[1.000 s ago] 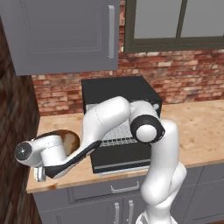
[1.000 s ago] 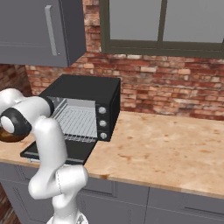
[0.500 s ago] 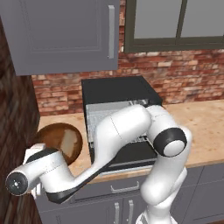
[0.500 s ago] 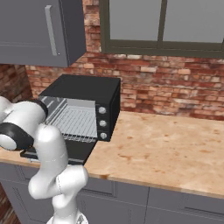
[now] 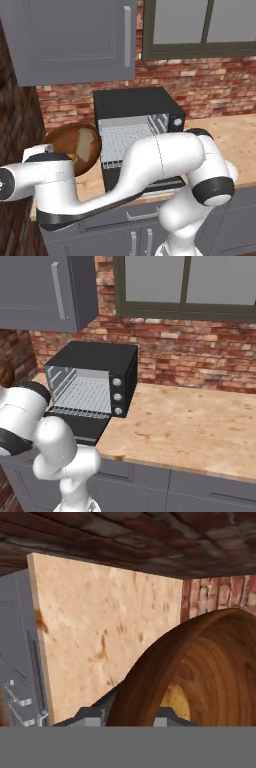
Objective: Pick up the heated bread from the toaster oven and place it in the bowl. Then move the bread bowl to the dining counter.
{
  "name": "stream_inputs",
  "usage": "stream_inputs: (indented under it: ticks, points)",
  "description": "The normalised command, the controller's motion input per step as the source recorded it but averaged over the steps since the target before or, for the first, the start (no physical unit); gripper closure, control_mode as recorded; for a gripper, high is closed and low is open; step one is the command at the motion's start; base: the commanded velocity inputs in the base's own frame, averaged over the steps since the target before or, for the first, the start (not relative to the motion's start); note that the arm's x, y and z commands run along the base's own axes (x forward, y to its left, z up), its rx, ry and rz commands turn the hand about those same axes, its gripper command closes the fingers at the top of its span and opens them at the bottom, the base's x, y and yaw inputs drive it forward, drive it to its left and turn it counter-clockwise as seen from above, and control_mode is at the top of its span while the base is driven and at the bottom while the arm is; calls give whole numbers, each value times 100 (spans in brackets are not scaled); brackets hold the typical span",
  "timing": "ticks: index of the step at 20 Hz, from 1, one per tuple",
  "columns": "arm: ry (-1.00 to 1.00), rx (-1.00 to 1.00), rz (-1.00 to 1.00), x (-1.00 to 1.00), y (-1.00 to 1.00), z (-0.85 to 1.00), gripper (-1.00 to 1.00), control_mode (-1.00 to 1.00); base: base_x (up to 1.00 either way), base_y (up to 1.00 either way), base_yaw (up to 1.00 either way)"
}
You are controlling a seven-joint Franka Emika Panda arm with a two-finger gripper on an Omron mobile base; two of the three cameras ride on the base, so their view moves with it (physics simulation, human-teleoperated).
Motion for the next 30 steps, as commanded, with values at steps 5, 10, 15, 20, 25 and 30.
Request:
stream_inputs:
  ticks: [5,10,15,20,25,30]
  points:
    - [22,-19,0,0,-61,99,100,-100,0,0,0]
    - [13,-7,0,-1,-98,47,100,-100,0,0,0]
    - [-2,2,0,-2,-100,35,100,-100,0,0,0]
    - [-13,13,7,-1,-100,37,100,-100,0,0,0]
    - [-19,23,12,-3,-100,34,100,-100,0,0,0]
    - [-2,14,1,-2,-87,2,100,-100,0,0,0]
